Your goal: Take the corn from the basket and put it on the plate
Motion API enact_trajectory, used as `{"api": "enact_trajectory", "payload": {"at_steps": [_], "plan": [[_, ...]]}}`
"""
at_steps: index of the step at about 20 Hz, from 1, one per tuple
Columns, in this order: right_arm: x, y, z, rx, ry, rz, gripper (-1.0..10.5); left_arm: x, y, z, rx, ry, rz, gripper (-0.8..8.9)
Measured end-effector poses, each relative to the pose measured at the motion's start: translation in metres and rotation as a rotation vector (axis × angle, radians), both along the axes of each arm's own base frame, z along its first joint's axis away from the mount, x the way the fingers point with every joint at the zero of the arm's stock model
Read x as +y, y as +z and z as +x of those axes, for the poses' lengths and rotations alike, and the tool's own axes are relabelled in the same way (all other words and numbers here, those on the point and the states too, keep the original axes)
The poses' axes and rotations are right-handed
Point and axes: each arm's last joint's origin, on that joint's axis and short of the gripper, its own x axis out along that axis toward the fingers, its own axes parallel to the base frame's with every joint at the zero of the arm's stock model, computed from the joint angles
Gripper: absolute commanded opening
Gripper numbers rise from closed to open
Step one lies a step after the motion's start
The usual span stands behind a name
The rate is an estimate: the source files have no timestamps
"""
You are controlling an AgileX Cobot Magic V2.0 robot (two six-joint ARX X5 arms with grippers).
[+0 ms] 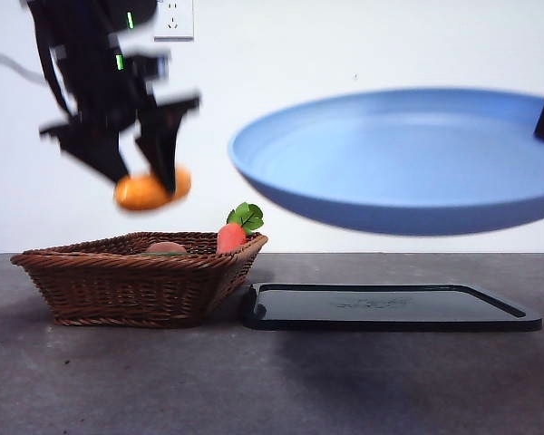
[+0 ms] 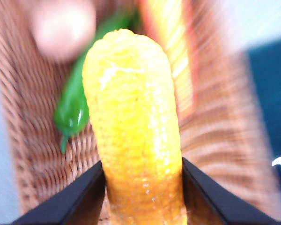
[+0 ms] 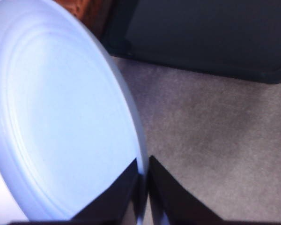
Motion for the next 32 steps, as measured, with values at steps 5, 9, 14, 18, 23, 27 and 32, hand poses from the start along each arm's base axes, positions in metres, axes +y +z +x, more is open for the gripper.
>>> {"api": "enact_trajectory", "payload": {"at_steps": [5,9,14,18,23,27,32], "plan": [[0.011,-0.035,0.046,0.160,0.015,0.041,0.0,-0.013,0.063,-0.058,-0.094,-0.204,-0.196,1.94],[0.011,-0.053,0.069,0.229,-0.002,0.133,0.0,-0.057,0.051,-0.080,-0.009,-0.362,-0.189,1.94],[0.007,-0.054,0.071,0.246,-0.011,0.154,0.0,-0.117,0.002,-0.094,0.137,-0.529,-0.098,1.94],[0.001,-0.056,0.070,0.275,-0.033,0.152,0.0,-0.141,-0.026,-0.101,0.208,-0.589,-0.042,1.98],[-0.001,-0.056,0.070,0.279,-0.037,0.145,0.0,-0.144,-0.033,-0.100,0.224,-0.593,-0.030,3.42],[-0.001,-0.056,0.070,0.274,-0.033,0.140,0.0,-0.143,-0.031,-0.101,0.221,-0.593,-0.031,3.42],[-0.007,-0.056,0.071,0.268,-0.055,0.141,0.0,-0.126,0.011,-0.114,0.119,-0.602,-0.100,3.41]]}}
